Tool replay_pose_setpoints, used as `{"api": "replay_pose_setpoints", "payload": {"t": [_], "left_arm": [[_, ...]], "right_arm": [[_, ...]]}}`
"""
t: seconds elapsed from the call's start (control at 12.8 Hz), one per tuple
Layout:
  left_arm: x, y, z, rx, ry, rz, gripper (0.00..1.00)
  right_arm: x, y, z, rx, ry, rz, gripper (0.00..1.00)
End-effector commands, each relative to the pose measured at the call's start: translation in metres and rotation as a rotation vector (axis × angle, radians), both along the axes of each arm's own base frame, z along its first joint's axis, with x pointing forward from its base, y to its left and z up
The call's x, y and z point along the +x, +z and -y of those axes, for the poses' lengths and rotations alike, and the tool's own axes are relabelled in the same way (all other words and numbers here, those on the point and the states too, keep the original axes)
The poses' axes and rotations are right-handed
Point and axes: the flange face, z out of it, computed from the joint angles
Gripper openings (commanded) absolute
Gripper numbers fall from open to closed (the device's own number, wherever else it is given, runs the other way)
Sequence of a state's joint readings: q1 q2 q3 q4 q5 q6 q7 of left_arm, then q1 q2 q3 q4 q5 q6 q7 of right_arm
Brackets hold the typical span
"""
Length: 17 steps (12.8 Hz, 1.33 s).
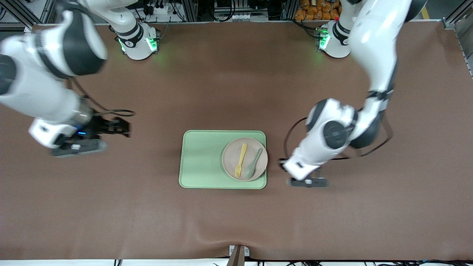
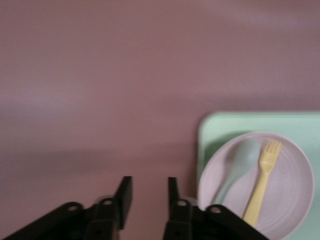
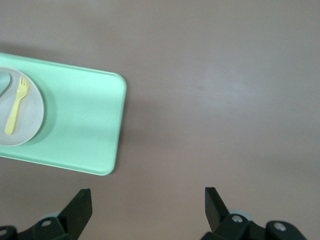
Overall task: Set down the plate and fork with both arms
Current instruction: 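Release the plate with the left gripper while the right gripper approaches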
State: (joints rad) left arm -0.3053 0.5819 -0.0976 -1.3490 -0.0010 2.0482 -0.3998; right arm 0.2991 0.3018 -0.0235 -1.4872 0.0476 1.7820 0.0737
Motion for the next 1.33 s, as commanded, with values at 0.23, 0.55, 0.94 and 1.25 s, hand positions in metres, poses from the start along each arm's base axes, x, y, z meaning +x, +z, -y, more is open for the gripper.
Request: {"api": "replay_pose_setpoints", "payload": {"t": [0.23,0.55,0.94,1.25], "left_arm": [[-0.023,0.085,-0.069,0.062,0.086,-0.029,1.00],[-0.024,0.096,-0.083,0.062,0.100,-0.024,1.00],[-0.024,0.115,-0.108,0.060,0.133,-0.014,1.00],[-0.035,0.138,-0.128,0.077,0.161,-0.035,1.00]], "right_arm": [[0.013,-0.022,-0.018,-0.008,0.039,0.025,1.00],[0.019,-0.040,-0.017,-0.006,0.028,0.005,1.00],[0.021,-0.063,-0.051,0.003,0.061,0.035,1.00],[0.022,-0.093,-0.094,0.020,-0.025,0.076,1.00]]}}
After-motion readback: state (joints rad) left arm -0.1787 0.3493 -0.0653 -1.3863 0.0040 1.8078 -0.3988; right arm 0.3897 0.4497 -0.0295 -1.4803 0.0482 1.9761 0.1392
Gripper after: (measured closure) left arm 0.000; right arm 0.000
